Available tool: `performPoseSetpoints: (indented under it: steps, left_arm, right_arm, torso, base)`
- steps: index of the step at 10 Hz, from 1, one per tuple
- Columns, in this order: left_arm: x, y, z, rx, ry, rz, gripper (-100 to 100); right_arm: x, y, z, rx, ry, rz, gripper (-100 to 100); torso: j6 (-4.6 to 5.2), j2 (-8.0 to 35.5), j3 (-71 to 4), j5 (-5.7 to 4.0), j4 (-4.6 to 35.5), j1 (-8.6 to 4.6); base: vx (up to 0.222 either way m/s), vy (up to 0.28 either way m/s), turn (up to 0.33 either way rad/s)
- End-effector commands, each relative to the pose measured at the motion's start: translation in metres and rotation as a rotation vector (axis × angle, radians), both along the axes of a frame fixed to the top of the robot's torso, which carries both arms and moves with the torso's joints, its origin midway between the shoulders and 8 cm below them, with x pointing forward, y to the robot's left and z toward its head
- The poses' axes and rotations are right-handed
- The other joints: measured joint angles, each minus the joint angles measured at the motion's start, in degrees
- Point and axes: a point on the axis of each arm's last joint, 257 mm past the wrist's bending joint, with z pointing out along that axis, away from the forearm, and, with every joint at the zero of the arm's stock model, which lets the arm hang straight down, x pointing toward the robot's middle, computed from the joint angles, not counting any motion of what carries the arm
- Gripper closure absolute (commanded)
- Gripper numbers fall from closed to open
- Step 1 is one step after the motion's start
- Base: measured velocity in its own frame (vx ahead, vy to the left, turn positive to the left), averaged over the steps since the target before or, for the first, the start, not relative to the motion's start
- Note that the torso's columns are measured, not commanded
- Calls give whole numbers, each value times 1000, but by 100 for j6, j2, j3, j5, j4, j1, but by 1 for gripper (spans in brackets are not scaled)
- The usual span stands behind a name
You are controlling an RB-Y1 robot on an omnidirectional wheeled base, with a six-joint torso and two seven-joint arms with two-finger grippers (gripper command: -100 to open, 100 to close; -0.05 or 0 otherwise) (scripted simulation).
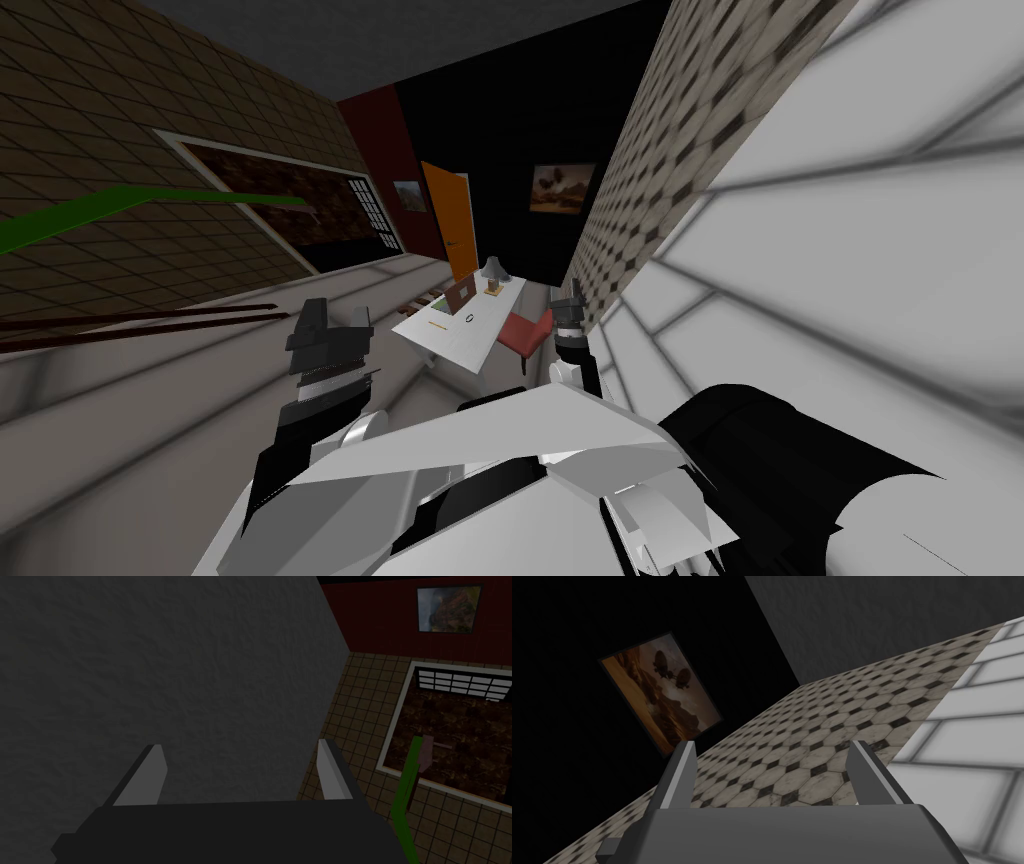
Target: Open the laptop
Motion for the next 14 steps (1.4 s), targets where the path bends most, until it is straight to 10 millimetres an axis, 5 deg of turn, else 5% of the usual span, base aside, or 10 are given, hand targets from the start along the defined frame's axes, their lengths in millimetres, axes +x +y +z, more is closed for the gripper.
performPoseSetpoints:
  steps: [1, 9, 10, 14]
  left_arm:
    - [0, 0, 0, 0, 0, 0, 0]
    - [0, 0, 0, 0, 0, 0, 0]
    - [8, -7, -3, 21, 6, -34, -100]
    - [31, -24, -12, 56, 19, -116, -100]
  right_arm:
    - [0, 0, 0, 0, 0, 0, 0]
    - [0, 0, 0, 0, 0, 0, 0]
    - [0, 0, 0, 0, 0, 0, 0]
    - [0, 0, 0, 0, 0, 0, 0]
  torso:
    - [0, 232, -467, 0, 235, 0]
    - [0, 3539, -7073, 0, 3537, 0]
    - [0, 3962, -7919, 0, 3960, 0]
    - [0, 4225, -8457, 1, 4226, 1]
  base:
    - [0, 0, 0]
    - [0, 0, 0]
    - [-36, -2, -39]
    - [-57, 8, -59]
